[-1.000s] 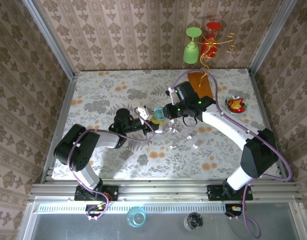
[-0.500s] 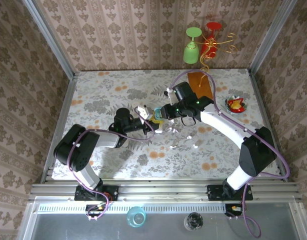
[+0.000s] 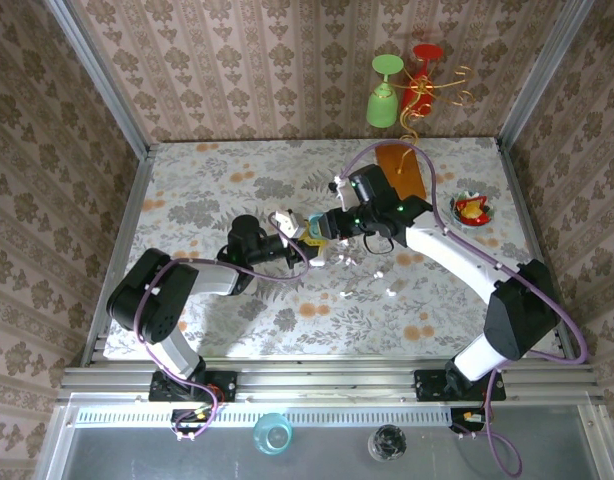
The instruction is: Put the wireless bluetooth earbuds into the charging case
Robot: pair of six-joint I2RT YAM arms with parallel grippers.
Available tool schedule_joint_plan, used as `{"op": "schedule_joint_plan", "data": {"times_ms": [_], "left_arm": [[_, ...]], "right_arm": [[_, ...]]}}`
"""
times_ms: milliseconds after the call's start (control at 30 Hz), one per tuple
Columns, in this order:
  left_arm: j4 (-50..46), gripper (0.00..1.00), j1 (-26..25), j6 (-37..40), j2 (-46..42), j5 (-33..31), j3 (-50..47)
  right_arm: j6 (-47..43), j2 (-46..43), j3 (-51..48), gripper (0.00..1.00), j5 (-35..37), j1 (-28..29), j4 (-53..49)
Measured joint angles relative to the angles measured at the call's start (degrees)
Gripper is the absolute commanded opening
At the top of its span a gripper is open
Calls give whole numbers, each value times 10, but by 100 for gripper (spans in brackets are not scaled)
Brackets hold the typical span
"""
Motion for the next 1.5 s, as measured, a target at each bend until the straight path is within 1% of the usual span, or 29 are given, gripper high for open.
{"op": "schedule_joint_plan", "data": {"times_ms": [200, 267, 367, 533, 633, 800, 933, 1067, 1267, 1400, 1500], "left_arm": [[10, 39, 2, -3, 0, 1, 0], [16, 39, 4, -4, 0, 2, 0], [26, 39, 7, -4, 0, 2, -2], [38, 39, 7, -4, 0, 7, -7], [49, 39, 7, -3, -1, 10, -10], [53, 39, 1, -3, -4, 11, -14], [59, 39, 0, -4, -10, 10, -19], [61, 39, 0, -7, -15, 8, -27], [64, 39, 0, -12, -33, -3, -28], [76, 39, 0, -17, -43, -7, -28], [85, 40, 0, -29, -44, -8, -28]], "right_arm": [[10, -5, -9, 36, -8, -3, 13], [12, -19, -25, 41, -12, -9, 19], [18, -48, -47, 49, -28, -18, 37], [36, -70, -45, 55, -42, -26, 66], [43, -58, -16, 57, -39, -26, 57], [51, -3, 53, 58, -19, -26, 31], [54, 21, 64, 58, 3, -26, -1], [56, 14, 46, 58, 5, -26, -4], [71, -40, -23, 60, -5, -33, 6], [104, -73, -63, 68, -44, -54, 40], [156, -85, -96, 71, -104, -77, 102]]}}
